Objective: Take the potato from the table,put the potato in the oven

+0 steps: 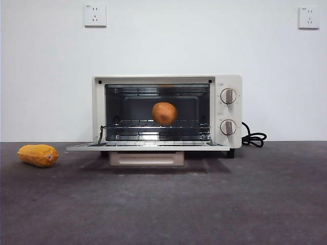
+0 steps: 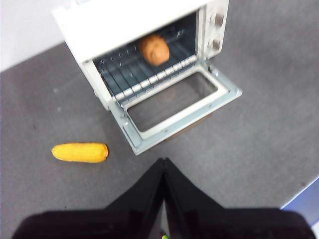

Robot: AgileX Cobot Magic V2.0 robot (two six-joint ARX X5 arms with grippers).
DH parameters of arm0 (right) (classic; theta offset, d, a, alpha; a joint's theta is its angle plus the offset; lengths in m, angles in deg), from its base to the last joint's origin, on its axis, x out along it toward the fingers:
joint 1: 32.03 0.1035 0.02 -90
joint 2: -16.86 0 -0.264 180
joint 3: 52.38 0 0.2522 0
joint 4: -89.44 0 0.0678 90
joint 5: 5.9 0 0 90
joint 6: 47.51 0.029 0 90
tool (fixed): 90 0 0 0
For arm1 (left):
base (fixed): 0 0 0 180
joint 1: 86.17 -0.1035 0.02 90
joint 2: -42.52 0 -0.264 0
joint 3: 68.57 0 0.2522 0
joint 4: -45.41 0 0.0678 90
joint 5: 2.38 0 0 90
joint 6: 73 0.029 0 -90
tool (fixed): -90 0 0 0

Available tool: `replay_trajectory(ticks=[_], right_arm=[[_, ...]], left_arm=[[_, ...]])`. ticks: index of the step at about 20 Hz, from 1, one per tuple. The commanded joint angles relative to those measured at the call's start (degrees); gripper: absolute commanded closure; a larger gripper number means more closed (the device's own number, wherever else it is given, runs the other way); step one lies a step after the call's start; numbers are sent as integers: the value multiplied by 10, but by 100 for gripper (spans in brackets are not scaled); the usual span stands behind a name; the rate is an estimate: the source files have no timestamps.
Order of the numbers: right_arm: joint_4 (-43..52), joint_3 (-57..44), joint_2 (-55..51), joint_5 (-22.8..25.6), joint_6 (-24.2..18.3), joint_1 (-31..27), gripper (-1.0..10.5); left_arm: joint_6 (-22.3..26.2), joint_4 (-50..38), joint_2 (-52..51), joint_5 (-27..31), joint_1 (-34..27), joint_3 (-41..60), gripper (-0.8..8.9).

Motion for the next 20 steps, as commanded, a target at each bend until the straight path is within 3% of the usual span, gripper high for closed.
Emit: replay_trajectory(ticks=[1,5,11,14,16,20], right_arm=[[-24,1,-36,5,-3,1,923],[-53,1,-95,2,-6,1,953],[-53,0,-157,-73,-6,1,953],[-53,0,-175,-100,-4,1,950],[-53,0,-184,-100,-4,1,950],[-53,0,-187,-102,-2,1,950]], left_arm=[[6,-3,28,-3,-2,34,820],[29,-114,35,-40,-34,183,821],[44,-309,70,-269,-221,369,821],[36,-347,148,-422,-340,381,821],[23,-371,204,-490,-386,381,821],[-6,-402,278,-513,-426,381,821]])
